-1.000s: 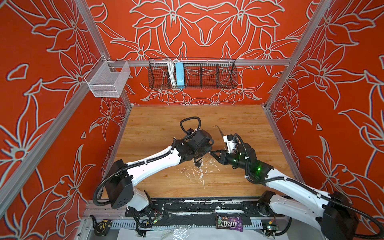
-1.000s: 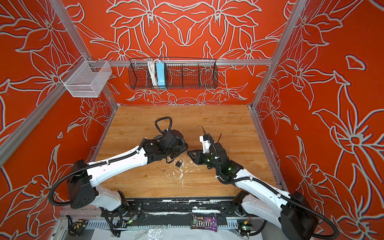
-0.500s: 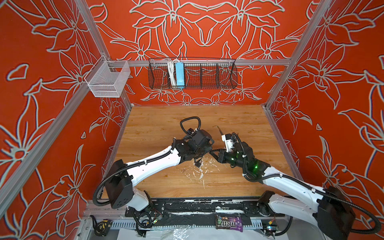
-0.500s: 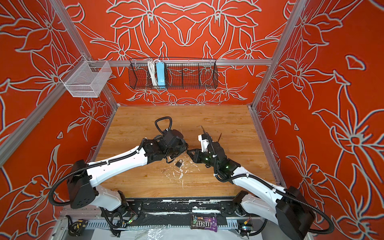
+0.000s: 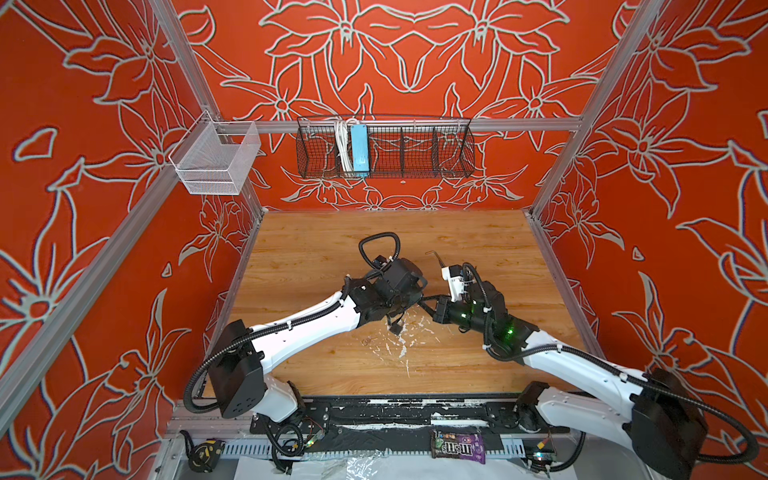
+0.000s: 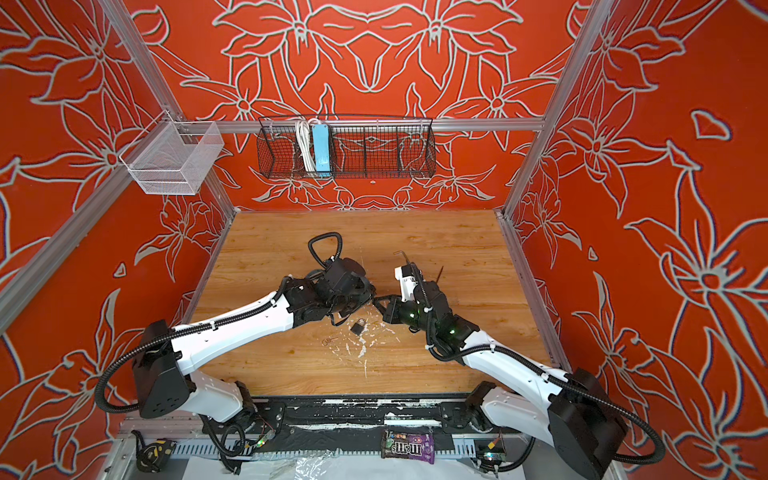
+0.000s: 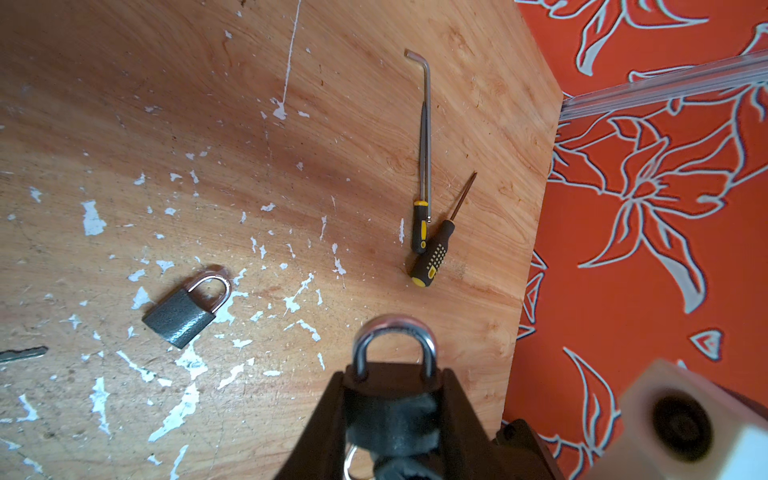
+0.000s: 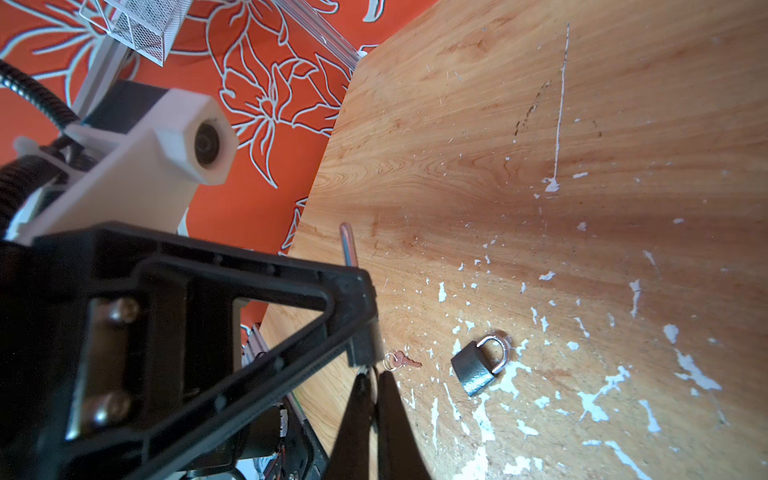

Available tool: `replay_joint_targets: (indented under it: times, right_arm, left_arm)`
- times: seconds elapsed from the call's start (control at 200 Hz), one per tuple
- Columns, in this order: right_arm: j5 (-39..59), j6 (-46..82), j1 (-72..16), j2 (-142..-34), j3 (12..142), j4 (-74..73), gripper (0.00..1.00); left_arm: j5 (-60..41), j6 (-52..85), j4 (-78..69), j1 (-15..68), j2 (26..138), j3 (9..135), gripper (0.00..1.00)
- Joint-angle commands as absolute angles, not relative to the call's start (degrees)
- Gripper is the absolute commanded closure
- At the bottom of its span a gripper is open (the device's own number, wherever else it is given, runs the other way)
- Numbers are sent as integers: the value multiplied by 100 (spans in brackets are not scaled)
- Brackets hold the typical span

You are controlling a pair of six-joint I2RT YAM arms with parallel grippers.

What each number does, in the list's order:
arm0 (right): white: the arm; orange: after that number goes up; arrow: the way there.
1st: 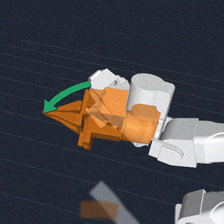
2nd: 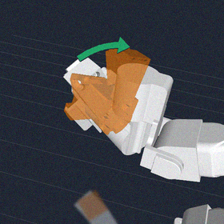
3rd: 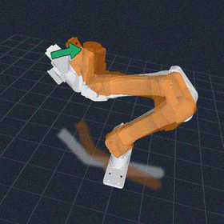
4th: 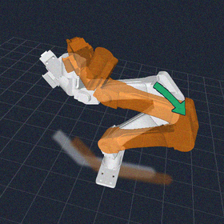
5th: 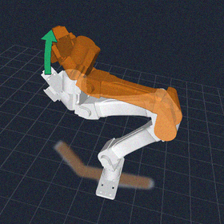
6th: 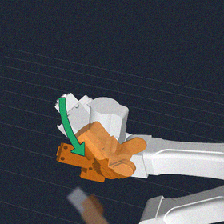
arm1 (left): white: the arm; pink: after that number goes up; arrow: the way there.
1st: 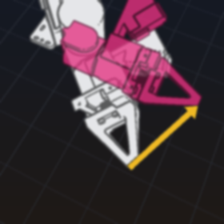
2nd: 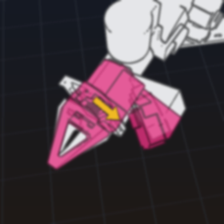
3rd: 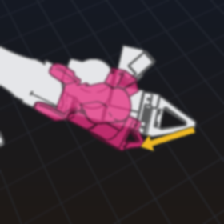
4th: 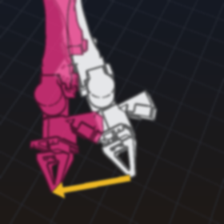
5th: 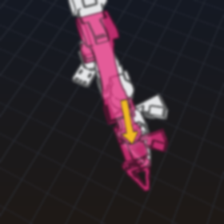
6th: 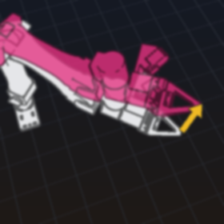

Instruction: Unlock with the key

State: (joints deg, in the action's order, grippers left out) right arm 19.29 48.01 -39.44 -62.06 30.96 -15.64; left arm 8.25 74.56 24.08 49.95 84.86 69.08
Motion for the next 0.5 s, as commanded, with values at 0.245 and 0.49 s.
replay_joint_targets:
  times: [0.245, 0.49]
  right_arm:
    - [2368, 5625, -3935, -6366, 3205, -2507, 100]
    - [2748, 6122, -3937, -6383, 3093, -3330, 100]
  left_arm:
    - [231, 7771, 1675, 5054, 8151, 6692, 100]
    - [-36, 8104, 740, 5131, 7755, 6133, 100]
